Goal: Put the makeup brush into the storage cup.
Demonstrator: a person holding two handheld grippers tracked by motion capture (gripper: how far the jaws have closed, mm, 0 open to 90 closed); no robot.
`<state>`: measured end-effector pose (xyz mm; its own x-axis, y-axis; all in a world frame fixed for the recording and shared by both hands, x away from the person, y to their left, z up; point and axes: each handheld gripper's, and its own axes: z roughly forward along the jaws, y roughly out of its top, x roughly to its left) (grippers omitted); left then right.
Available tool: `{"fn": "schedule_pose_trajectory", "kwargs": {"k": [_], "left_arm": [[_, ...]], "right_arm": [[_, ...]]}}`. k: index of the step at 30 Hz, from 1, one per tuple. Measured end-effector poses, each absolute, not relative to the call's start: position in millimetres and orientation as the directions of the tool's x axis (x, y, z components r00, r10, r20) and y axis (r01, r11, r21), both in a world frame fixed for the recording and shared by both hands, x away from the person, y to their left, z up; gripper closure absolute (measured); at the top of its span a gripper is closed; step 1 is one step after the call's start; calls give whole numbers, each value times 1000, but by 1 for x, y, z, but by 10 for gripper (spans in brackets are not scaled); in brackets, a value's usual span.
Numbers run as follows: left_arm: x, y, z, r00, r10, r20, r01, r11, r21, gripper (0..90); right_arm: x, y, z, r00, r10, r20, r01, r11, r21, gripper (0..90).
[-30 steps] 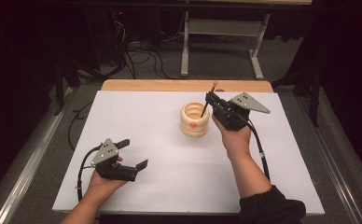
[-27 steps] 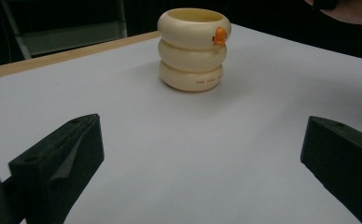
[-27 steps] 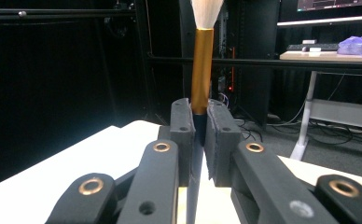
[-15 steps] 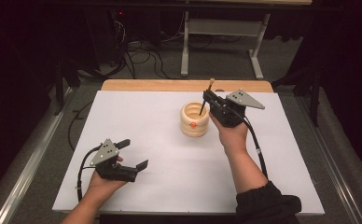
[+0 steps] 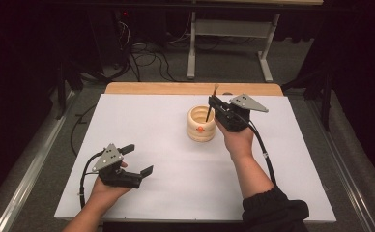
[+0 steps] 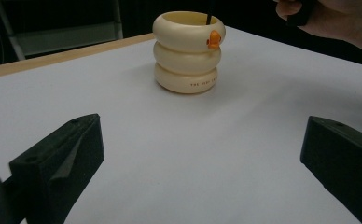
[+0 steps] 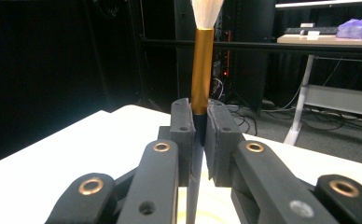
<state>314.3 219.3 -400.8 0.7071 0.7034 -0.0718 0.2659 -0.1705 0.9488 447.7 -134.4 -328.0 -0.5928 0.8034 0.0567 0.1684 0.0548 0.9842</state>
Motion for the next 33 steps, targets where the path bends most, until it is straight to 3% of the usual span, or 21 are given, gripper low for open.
{"fn": "schedule_pose_trajectory", "kwargs": {"k": [33], "left_arm": [[313, 219, -400, 715, 696, -63, 258, -180, 949, 2]], "right_arm": [[454, -124, -362, -595, 800, 82, 264, 98, 960, 845]]}}
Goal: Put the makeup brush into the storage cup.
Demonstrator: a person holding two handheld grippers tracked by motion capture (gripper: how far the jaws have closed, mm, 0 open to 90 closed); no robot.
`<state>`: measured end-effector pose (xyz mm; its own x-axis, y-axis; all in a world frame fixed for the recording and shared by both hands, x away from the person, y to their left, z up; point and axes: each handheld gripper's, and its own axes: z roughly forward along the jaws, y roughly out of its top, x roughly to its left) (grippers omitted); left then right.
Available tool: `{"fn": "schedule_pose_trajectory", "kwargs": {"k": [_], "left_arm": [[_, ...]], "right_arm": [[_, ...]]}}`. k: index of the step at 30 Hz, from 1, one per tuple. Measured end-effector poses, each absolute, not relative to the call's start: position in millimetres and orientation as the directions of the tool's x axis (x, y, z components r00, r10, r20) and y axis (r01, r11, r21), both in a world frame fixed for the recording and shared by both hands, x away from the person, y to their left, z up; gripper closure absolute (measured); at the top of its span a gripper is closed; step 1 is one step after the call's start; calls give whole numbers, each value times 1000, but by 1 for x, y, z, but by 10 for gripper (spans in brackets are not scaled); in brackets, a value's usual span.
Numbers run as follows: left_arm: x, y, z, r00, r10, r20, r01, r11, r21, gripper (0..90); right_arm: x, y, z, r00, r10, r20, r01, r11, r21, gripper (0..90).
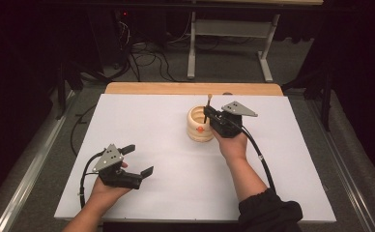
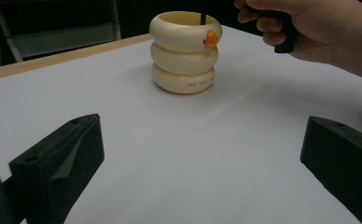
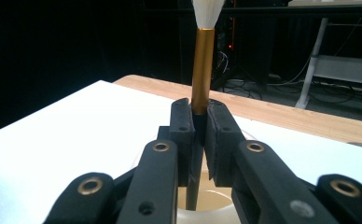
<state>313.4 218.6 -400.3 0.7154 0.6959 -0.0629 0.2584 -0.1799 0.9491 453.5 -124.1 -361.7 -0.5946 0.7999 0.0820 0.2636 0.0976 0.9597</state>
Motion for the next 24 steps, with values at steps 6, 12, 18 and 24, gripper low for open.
{"fn": "schedule_pose_trajectory", "kwargs": {"k": [6, 12, 18, 24], "left_arm": [[313, 219, -400, 716, 696, -58, 252, -180, 951, 3], [312, 217, -400, 718, 694, -51, 249, -187, 950, 3], [312, 217, -400, 721, 691, -45, 243, -191, 951, 3], [312, 216, -400, 724, 689, -43, 243, -196, 950, 3]], "right_arm": [[454, -122, -365, -593, 802, 77, 271, 108, 957, 845], [456, -121, -370, -588, 805, 80, 288, 116, 951, 843], [458, -121, -368, -597, 795, 106, 294, 94, 951, 696], [457, -123, -367, -582, 805, 116, 301, 80, 950, 381]]}}
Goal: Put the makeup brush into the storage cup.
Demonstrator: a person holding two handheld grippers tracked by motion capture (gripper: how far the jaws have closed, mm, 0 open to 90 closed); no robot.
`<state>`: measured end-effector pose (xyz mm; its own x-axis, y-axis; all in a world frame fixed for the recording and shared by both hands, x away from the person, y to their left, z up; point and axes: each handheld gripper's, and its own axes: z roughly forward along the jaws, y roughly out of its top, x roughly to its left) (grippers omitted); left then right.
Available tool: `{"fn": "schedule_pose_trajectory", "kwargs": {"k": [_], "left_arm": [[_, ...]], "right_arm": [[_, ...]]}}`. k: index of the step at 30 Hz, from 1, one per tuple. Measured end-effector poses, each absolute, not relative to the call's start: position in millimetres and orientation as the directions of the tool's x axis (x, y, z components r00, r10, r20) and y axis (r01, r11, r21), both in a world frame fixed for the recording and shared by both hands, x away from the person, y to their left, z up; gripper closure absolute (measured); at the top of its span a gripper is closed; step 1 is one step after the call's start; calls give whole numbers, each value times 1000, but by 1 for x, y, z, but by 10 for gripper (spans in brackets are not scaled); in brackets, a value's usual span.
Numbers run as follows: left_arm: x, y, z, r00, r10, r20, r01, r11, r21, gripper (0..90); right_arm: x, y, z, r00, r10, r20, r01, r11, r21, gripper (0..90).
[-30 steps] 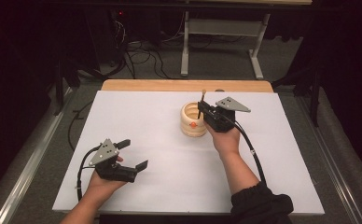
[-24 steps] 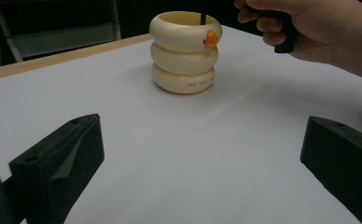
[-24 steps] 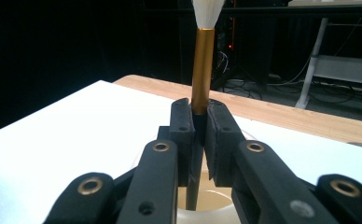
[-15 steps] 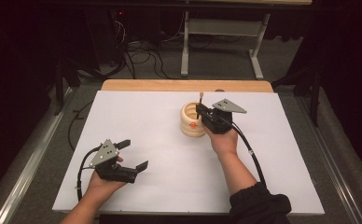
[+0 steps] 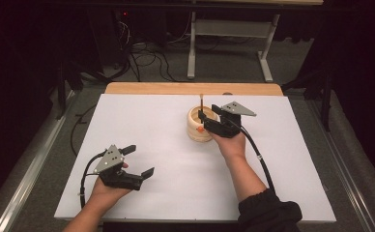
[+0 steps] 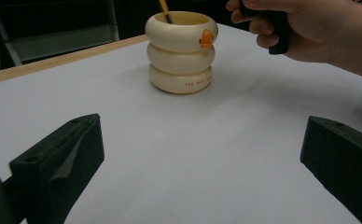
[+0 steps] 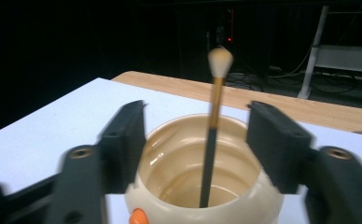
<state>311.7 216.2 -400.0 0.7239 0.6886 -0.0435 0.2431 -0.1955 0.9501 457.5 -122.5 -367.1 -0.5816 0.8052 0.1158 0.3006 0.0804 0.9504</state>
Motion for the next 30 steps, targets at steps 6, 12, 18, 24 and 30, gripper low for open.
{"fn": "schedule_pose_trajectory", "kwargs": {"k": [6, 12, 18, 24, 30], "left_arm": [[312, 216, -400, 725, 688, -43, 244, -197, 950, 3], [312, 216, -400, 725, 687, -43, 244, -197, 949, 3], [312, 216, -400, 724, 688, -43, 245, -197, 949, 3], [312, 217, -400, 723, 690, -43, 245, -198, 949, 3], [312, 217, -400, 721, 691, -43, 246, -197, 949, 3]], "right_arm": [[456, -121, -367, -582, 807, 100, 293, 93, 952, 132], [457, -119, -369, -597, 796, 96, 310, 119, 943, 10], [452, -119, -366, -600, 796, 83, 306, 132, 943, 10], [446, -118, -364, -608, 790, 78, 309, 145, 940, 10], [438, -119, -365, -618, 783, 66, 297, 155, 942, 10]]}}
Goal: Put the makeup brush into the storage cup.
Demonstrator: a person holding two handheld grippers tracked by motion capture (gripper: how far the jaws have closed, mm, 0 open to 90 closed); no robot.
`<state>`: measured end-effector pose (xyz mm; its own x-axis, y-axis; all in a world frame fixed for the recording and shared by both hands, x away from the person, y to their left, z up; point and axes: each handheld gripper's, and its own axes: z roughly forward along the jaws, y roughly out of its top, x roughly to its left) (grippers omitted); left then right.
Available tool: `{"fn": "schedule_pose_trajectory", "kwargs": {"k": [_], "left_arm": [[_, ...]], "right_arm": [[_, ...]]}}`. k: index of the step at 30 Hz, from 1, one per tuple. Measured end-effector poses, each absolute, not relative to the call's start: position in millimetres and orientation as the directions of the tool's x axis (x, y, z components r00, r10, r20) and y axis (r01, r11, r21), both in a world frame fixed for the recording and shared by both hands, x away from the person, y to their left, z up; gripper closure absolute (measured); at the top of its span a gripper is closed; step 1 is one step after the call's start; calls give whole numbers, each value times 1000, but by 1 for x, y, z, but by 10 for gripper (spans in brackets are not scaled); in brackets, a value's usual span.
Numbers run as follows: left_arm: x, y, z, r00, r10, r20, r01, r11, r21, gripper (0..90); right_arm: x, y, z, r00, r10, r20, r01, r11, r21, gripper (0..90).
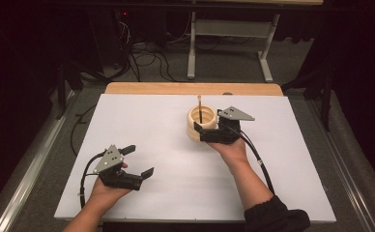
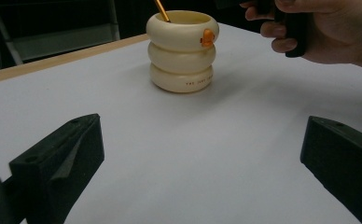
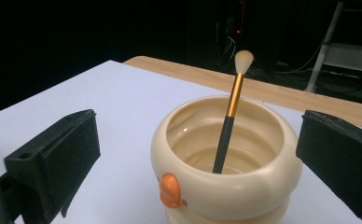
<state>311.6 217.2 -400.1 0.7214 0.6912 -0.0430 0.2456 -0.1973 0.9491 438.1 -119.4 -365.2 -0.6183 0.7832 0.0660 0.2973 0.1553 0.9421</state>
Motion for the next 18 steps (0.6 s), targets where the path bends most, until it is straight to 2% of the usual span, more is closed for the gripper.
{"fn": "schedule_pose_trajectory", "kwargs": {"k": [18], "left_arm": [[313, 218, -401, 711, 701, -52, 257, -190, 947, 3]], "right_arm": [[400, -154, -370, -614, 789, 29, 280, 184, 942, 10]]}}
